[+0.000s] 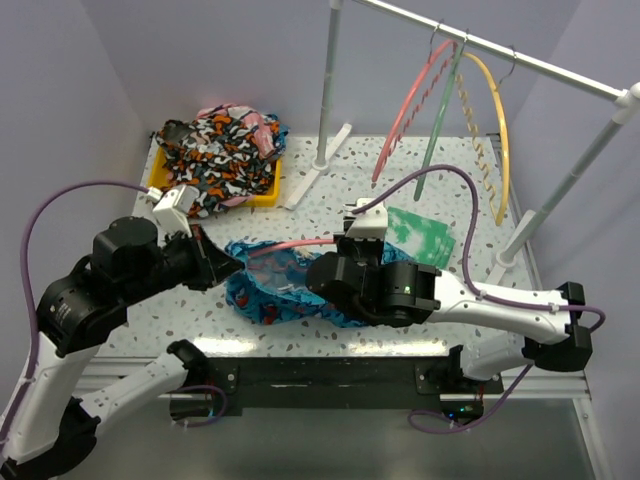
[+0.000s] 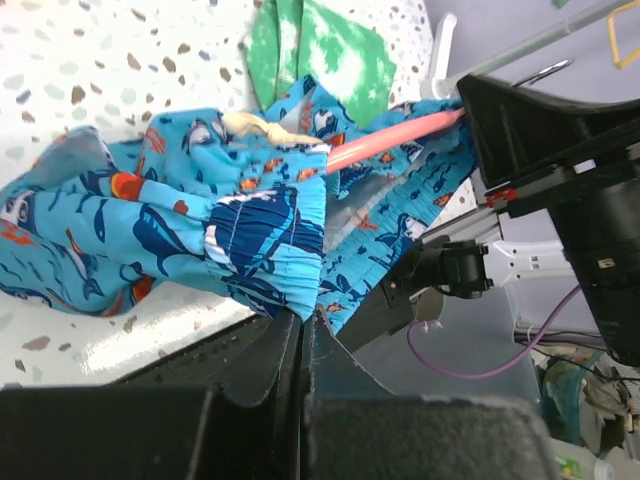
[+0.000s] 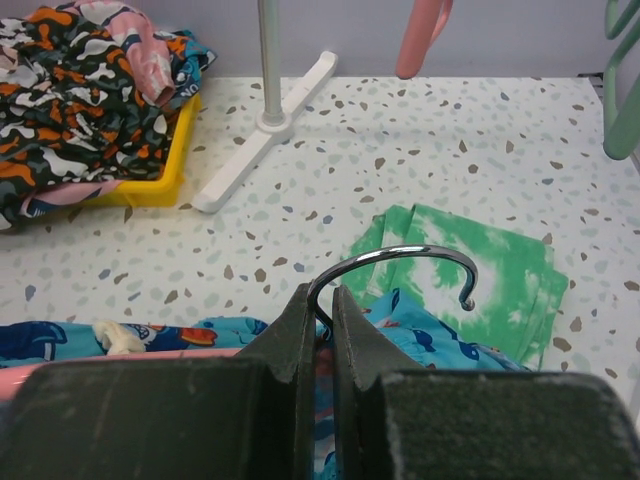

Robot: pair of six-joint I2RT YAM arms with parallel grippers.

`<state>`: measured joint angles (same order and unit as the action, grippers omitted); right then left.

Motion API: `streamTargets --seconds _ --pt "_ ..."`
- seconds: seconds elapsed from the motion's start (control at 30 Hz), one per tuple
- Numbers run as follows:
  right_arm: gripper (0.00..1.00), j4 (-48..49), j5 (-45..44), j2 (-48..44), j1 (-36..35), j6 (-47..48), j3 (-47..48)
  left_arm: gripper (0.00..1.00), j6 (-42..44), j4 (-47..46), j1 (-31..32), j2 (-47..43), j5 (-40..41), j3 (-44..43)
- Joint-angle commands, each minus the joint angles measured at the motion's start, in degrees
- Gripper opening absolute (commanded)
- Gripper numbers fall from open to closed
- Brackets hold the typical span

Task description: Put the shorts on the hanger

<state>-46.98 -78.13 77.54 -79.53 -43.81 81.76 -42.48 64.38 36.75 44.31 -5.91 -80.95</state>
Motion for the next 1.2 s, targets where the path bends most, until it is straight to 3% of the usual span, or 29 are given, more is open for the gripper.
streamTargets --seconds 0.0,0.13,0.27,0.53,0.7,0.77,0.9,1.07,1.1,1.17 --pt "0.0 12.0 -3.5 2.8 -0.8 7.9 6.0 0.0 -4.4 -3.9 -0.1 -0.8 -5.2 4.5" --pt "0.0 16.3 -2.1 5.8 -1.0 15.9 10.9 0.0 -6.5 -7.8 -0.1 -1.6 -6.2 7.3" --pt "0.0 27.8 0.5 6.9 -1.1 24.5 11.7 0.0 -6.7 -9.9 -0.1 0.5 -3.3 4.7" --pt "0.0 38.4 9.6 13.2 -1.1 40.7 20.3 0.0 -5.6 -11.6 -0.2 4.7 8.1 -2.7" --pt "0.0 42.8 13.5 17.5 -0.9 50.1 28.9 0.0 -0.8 -9.1 -0.1 8.3 14.4 -14.0" --pt "0.0 42.2 14.5 19.0 -0.2 49.7 29.7 0.0 0.6 -7.1 0.0 9.8 17.9 -18.2" --pt "0.0 31.3 23.4 19.9 7.0 35.9 31.0 0.0 5.3 -4.9 -0.1 10.5 19.5 -17.4" --pt "0.0 35.6 29.7 17.1 8.2 36.3 25.5 0.0 10.0 -4.7 -0.1 11.3 23.0 -13.1" --pt "0.0 34.8 29.6 16.9 8.3 36.6 25.2 0.01 11.7 -4.6 -0.1 11.5 23.7 -13.3" --pt "0.0 34.2 29.3 16.2 8.3 37.4 23.0 0.13 14.6 -5.1 -0.1 11.6 24.3 -13.1"
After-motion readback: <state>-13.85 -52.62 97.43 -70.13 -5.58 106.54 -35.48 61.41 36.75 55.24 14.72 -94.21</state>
